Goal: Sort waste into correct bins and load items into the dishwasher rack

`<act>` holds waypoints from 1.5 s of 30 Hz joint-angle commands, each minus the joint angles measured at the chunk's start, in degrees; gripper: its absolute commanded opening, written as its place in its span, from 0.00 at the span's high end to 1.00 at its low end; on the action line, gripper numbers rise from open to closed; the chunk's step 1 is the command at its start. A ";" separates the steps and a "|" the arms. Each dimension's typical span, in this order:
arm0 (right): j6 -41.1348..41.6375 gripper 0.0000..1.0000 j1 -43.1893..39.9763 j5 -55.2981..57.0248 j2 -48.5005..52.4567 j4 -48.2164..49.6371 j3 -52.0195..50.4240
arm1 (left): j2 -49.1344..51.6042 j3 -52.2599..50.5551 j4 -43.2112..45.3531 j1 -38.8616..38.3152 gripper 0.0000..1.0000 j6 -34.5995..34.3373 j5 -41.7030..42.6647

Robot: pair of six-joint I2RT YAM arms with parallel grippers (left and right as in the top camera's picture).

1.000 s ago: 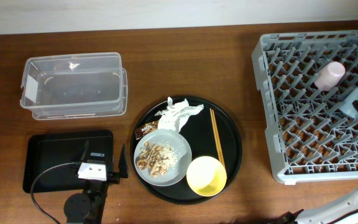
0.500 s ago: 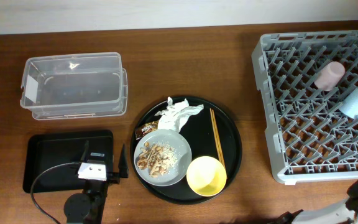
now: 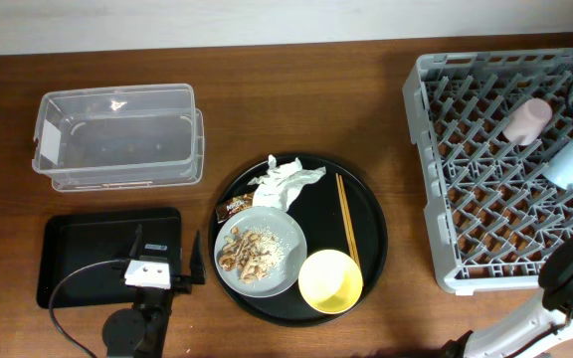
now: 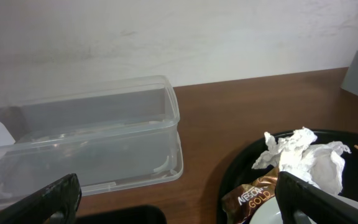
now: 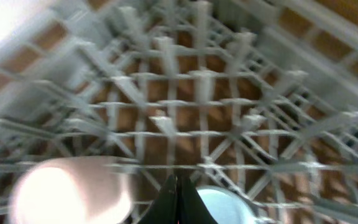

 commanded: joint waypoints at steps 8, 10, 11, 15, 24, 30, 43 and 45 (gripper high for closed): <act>0.68 0.96 0.11 6.34 1.62 -3.23 0.11 | -0.28 -0.44 0.15 0.31 0.01 0.92 0.83; 0.68 0.96 0.11 5.84 2.36 -3.41 0.11 | -0.28 -0.44 0.15 0.31 0.01 0.92 0.83; 0.68 0.96 0.11 5.62 2.62 -3.58 0.11 | -0.28 -0.44 0.15 0.31 0.01 0.92 0.85; 0.66 0.92 0.11 4.83 2.86 -3.89 0.11 | -0.28 -0.44 0.15 0.31 0.00 0.92 0.83; 0.68 0.96 0.04 4.17 0.85 -13.38 1.20 | -0.28 -0.44 0.15 0.31 0.01 0.92 0.83; 0.76 0.96 0.07 3.23 -7.58 -18.95 3.50 | -0.28 -0.44 0.15 0.31 0.01 0.92 0.83; 1.97 0.96 0.11 3.08 -6.54 -13.44 3.32 | -0.28 -0.44 0.17 0.31 0.01 0.92 0.83; 1.97 0.96 0.11 3.08 -3.50 -12.70 3.32 | -0.28 -0.44 0.15 0.31 0.01 0.92 0.83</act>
